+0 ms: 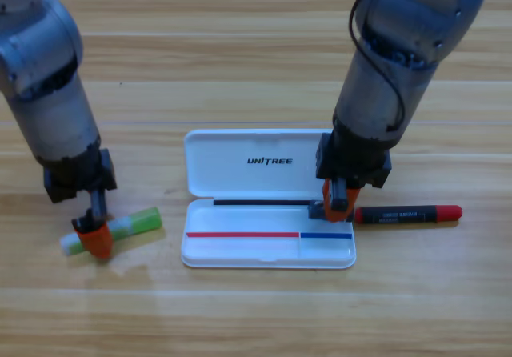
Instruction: Clean up eraser and pencils
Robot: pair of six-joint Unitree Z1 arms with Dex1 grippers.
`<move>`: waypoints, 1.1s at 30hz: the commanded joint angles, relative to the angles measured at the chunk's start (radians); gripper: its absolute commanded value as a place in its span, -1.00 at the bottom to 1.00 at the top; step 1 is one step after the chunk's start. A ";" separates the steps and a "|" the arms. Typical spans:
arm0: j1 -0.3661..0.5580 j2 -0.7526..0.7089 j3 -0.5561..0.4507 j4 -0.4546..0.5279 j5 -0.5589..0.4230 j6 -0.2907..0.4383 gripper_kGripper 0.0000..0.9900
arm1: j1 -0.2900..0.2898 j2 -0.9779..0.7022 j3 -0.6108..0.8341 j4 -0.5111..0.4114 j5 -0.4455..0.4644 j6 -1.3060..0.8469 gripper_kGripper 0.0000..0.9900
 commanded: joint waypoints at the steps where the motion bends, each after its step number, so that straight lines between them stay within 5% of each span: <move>1: -0.051 0.056 0.037 -0.036 0.013 -0.021 1.00 | 0.028 0.105 -0.009 0.010 0.005 -0.014 -1.00; 8: -0.057 0.067 0.058 -0.067 0.014 -0.029 0.96 | 0.038 0.112 0.011 0.012 0.011 -0.013 -1.00; 13: -0.057 0.067 0.057 -0.071 0.016 -0.024 0.65 | 0.040 0.119 0.014 0.010 0.013 -0.011 -1.00; 18: -0.056 0.073 0.054 -0.062 0.010 0.013 -0.06 | 0.040 0.130 0.014 0.012 0.011 -0.011 -0.21; 21: -0.056 0.070 0.055 -0.061 0.010 0.029 -0.57 | 0.040 0.121 0.014 0.012 0.003 -0.008 0.53; 23: -0.056 0.056 0.050 -0.058 0.013 0.033 -1.00 | 0.040 0.095 0.012 0.027 -0.004 -0.007 0.72; 27: -0.056 -0.002 0.026 -0.042 0.030 0.028 -1.00 | 0.038 -0.028 0.048 0.084 -0.003 -0.007 0.82; 33: -0.073 -0.046 -0.143 0.116 0.039 0.037 -1.00 | -0.024 -0.226 0.192 0.113 -0.009 -0.016 1.00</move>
